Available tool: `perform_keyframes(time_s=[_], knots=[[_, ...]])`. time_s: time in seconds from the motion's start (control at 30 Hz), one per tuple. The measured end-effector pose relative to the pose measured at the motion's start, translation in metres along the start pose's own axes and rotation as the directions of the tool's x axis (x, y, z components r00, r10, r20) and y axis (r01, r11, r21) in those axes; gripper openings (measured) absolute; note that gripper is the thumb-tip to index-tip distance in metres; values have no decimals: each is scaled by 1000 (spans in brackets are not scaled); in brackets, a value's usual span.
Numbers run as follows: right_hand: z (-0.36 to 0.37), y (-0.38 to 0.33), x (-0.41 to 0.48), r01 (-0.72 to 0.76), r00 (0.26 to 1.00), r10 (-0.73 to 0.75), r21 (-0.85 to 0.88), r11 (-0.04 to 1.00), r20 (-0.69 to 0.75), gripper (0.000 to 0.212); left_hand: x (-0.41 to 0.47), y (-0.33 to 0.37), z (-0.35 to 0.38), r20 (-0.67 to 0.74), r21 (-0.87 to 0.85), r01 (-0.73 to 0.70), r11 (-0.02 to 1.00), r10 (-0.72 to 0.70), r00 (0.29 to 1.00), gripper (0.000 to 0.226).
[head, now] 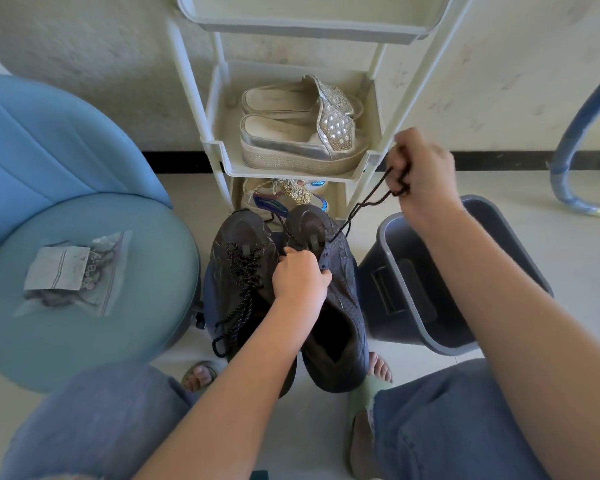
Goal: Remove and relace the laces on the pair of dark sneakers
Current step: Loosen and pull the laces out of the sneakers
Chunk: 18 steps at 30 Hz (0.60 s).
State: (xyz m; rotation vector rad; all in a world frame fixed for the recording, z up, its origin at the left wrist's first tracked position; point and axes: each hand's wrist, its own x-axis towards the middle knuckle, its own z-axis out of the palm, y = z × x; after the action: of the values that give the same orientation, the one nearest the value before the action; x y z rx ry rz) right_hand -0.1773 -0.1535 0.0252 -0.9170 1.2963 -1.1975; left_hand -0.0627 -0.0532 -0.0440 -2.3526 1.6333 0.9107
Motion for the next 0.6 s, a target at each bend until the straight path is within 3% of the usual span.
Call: perform_keyframes(time_s=[0.03, 0.07, 0.1, 0.13, 0.23, 0.33, 0.43, 0.53, 0.6], knots=[[-3, 8, -1, 83, 994, -59, -295, 952, 92, 29, 0, 1, 1, -2, 8, 0, 1000, 0, 1000, 70], [-5, 18, -2, 152, 974, -34, -540, 828, 223, 17, -1, 1, 1, -4, 14, 2, 1000, -2, 1000, 73], [-4, 30, -4, 192, 937, 82, -695, 693, 340, 14, -1, 1, 2, -7, 16, 4, 1000, -4, 1000, 75], [-4, 42, -3, 240, 884, 210, -790, 564, 418, 25, -1, 1, 2, -12, 16, 4, 1000, -4, 1000, 77], [1, 65, -2, 437, 769, 428, -879, 190, 475, 36, 0, 2, 5, -25, 2, 21, 1000, -21, 999, 85], [8, 71, -1, 446, 806, 417, -894, 39, 420, 34, 2, 1, 7, -29, -4, 37, 999, -37, 999, 90], [7, 79, 1, 433, 785, 480, -901, 27, 392, 34, 4, 1, 8, -23, -9, 46, 999, -46, 999, 92], [4, 73, -2, 293, 743, 542, -919, 263, 392, 34, 4, 1, 6, -20, 18, 42, 999, -41, 999, 88], [3, 56, -4, 195, 762, 496, -878, 437, 416, 29, 2, 2, 4, -5, 34, 25, 999, -25, 1000, 80]])
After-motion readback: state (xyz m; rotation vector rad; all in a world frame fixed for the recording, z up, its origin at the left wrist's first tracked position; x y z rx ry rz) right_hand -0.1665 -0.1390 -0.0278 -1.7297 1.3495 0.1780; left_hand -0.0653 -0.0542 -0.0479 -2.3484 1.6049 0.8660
